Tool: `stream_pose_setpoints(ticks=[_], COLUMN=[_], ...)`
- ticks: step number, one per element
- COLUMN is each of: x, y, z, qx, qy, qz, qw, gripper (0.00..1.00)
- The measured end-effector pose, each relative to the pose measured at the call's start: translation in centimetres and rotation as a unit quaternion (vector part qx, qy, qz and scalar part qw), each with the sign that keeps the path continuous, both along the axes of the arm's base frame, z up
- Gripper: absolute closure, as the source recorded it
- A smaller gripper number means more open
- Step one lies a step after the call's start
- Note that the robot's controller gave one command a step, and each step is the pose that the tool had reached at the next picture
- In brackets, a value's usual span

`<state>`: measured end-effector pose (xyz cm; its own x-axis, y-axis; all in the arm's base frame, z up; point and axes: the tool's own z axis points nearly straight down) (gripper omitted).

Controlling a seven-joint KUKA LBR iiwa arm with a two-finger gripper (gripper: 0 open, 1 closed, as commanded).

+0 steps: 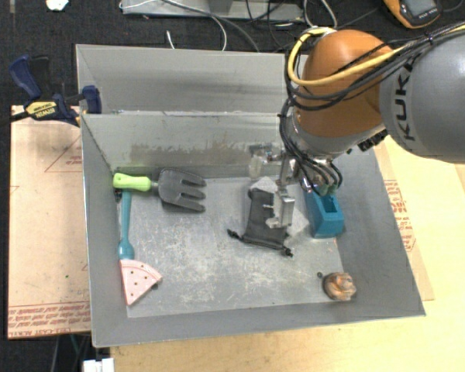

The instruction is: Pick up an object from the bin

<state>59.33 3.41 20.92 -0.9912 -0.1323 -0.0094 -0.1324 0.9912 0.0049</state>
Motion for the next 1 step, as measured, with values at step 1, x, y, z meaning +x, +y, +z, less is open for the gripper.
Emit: stream_pose_setpoints(ticks=[1], x=[-0.78], y=[-4.26], z=[-7.53], qx=[-0.002], qy=[0.0036], qz=[-0.018], qw=[0.9998], gripper=[0.0])
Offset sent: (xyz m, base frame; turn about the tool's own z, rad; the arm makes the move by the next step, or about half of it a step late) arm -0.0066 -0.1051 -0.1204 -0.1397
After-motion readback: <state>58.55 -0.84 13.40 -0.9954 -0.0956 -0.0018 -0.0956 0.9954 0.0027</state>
